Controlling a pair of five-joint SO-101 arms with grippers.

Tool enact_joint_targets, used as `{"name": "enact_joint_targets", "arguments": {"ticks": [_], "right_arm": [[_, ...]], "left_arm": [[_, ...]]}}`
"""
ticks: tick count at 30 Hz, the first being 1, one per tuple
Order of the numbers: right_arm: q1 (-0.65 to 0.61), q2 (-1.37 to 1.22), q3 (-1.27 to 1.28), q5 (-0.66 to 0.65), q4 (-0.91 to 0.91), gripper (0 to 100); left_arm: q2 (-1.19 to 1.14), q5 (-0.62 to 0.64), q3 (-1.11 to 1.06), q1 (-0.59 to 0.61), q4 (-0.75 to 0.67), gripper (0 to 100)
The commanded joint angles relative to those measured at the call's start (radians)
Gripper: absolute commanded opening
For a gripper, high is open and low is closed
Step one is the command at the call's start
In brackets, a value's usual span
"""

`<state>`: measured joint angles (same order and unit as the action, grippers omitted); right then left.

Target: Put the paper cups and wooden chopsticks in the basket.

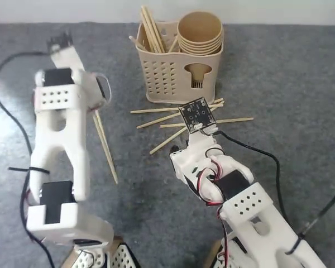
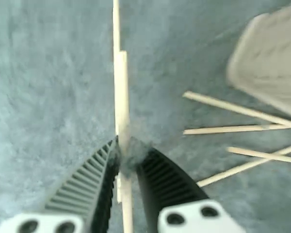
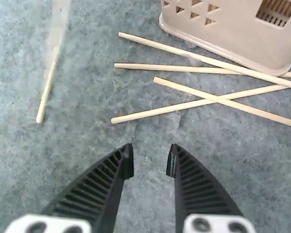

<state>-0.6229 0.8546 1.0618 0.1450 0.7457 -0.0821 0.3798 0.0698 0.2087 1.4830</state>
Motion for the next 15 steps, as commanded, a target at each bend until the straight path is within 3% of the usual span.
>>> {"name": "enact_joint_targets", "arguments": {"ticks": [1,10,15], "right_arm": [[-0.005,0.03,0.023,-0.017,-0.076,12.5],[-0.005,0.03,0.094,-0.018,-0.196,12.5],[-0.005,0.03,0.094,-0.02,-0.196,12.5]], "left_arm": [[0.006,-0.041,0.3,-0.006,0.094,1],[-0.008,-0.114,0.722,-0.044,0.078,1],[-0.008,-0.11,0.834,-0.109,-0.054,1]]}}
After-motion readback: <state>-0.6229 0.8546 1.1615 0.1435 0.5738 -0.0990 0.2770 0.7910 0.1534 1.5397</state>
